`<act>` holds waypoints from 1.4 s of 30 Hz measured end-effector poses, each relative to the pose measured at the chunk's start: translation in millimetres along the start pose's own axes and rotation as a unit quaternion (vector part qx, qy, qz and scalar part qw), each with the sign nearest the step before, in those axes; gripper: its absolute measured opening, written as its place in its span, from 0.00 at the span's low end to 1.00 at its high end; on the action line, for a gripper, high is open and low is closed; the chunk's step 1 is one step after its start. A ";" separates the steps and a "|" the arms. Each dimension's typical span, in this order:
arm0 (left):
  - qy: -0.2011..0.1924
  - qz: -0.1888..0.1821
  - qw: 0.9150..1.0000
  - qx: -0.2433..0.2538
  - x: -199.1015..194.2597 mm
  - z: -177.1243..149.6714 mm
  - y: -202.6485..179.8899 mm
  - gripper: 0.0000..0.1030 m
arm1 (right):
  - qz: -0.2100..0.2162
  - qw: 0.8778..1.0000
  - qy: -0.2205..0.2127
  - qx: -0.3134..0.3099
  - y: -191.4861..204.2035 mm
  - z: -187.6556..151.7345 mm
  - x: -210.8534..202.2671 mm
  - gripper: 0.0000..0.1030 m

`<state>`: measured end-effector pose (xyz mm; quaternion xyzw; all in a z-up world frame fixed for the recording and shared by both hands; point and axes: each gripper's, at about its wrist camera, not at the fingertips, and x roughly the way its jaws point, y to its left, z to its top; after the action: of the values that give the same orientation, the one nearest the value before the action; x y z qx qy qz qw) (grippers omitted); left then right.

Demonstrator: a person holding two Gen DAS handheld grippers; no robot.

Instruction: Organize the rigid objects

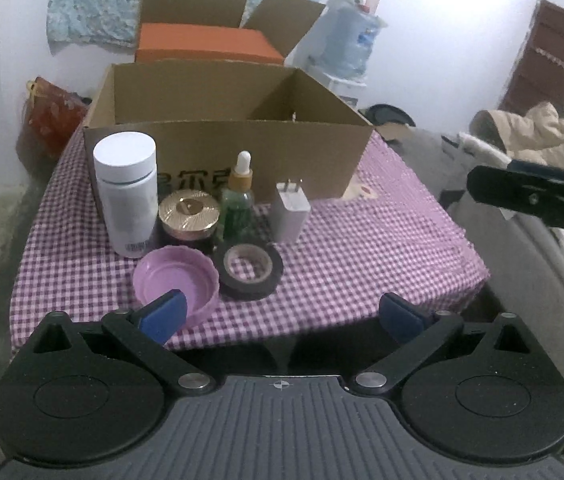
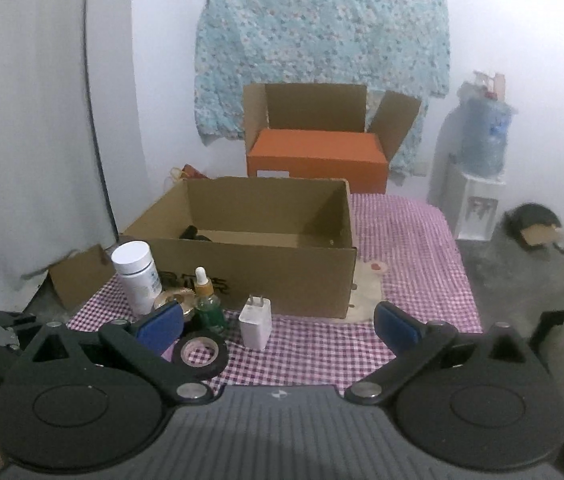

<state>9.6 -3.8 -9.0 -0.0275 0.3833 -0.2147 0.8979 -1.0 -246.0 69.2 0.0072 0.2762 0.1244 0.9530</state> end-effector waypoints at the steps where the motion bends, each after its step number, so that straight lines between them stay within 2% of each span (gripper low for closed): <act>1: -0.001 0.001 1.000 0.003 -0.4 -2.1 -0.6 1.00 | 0.003 1.000 -0.005 -0.003 0.6 -1.6 -1.9 1.00; 5: -0.003 -0.012 1.000 0.005 -1.0 -9.2 -1.6 1.00 | 0.017 0.999 -0.028 0.002 1.4 -7.3 -9.8 1.00; 8: -0.004 -0.047 0.999 -0.007 -1.8 -13.7 1.9 1.00 | 0.053 0.998 -0.033 0.017 0.8 -8.4 -10.9 1.00; 12: -0.022 -0.079 0.996 -0.046 -3.5 -19.5 16.0 1.00 | 0.100 0.993 -0.020 0.058 -1.2 -9.7 -2.1 1.00; 16: -0.032 -0.083 0.994 -0.068 -5.8 -19.4 28.0 1.00 | 0.106 0.992 -0.001 0.071 4.6 -14.0 10.0 1.00; 19: -0.047 -0.067 0.995 -0.051 -8.8 -17.4 28.6 1.00 | 0.108 0.991 0.018 0.076 7.1 -19.1 22.2 1.00; 23: -0.061 -0.021 0.998 -0.014 -9.6 -17.3 26.3 1.00 | 0.124 0.987 0.046 0.095 9.8 -25.8 39.1 0.99; 32: -0.048 0.053 0.997 0.041 13.1 -13.1 25.9 1.00 | 0.144 0.981 0.077 0.108 19.5 -26.9 70.8 0.85; 37: -0.037 0.061 0.996 0.053 28.0 -8.7 28.3 0.99 | 0.158 0.977 0.094 0.112 22.4 -23.1 86.1 0.79; 42: -0.027 0.070 0.995 0.063 40.2 -6.3 31.8 0.99 | 0.187 0.967 0.118 0.127 25.9 -20.3 111.6 0.66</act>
<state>41.4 9.5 -47.4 0.0507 0.3459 -0.1744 0.9205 73.4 -195.1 -4.4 0.1646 0.3943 0.2644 0.8646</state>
